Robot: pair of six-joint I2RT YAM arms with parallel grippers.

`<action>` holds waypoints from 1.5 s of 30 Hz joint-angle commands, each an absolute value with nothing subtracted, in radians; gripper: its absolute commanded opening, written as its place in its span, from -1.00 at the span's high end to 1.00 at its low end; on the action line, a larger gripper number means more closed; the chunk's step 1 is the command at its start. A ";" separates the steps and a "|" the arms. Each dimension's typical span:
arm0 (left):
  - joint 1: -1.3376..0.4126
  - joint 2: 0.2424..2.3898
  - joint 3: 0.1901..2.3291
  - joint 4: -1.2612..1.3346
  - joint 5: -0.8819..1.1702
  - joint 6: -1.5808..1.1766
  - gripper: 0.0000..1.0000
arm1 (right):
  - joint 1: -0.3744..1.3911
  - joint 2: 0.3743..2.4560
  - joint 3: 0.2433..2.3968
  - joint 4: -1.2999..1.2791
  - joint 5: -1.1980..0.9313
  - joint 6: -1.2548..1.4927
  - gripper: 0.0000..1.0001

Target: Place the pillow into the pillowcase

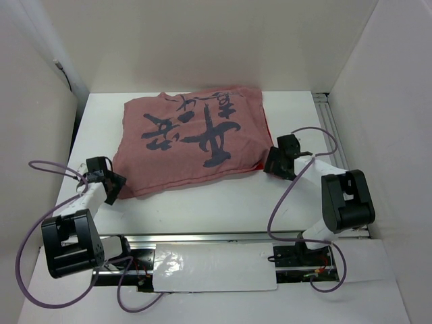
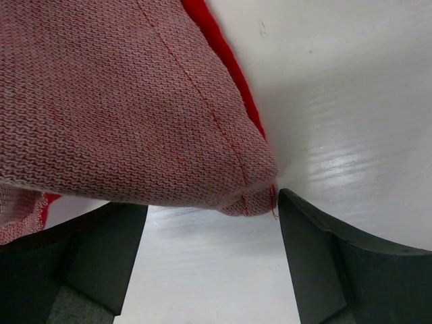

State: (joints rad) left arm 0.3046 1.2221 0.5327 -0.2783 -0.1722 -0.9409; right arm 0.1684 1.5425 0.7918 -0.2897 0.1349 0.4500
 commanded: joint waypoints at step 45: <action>0.314 1.092 1.939 -0.778 -0.376 -0.676 1.00 | 0.118 1.060 1.645 -0.342 0.744 0.095 1.00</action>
State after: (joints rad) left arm 0.2901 1.0115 1.9705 -0.8967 -0.2504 -0.7578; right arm 0.1551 1.0111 1.6249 -0.4137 0.5694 0.1471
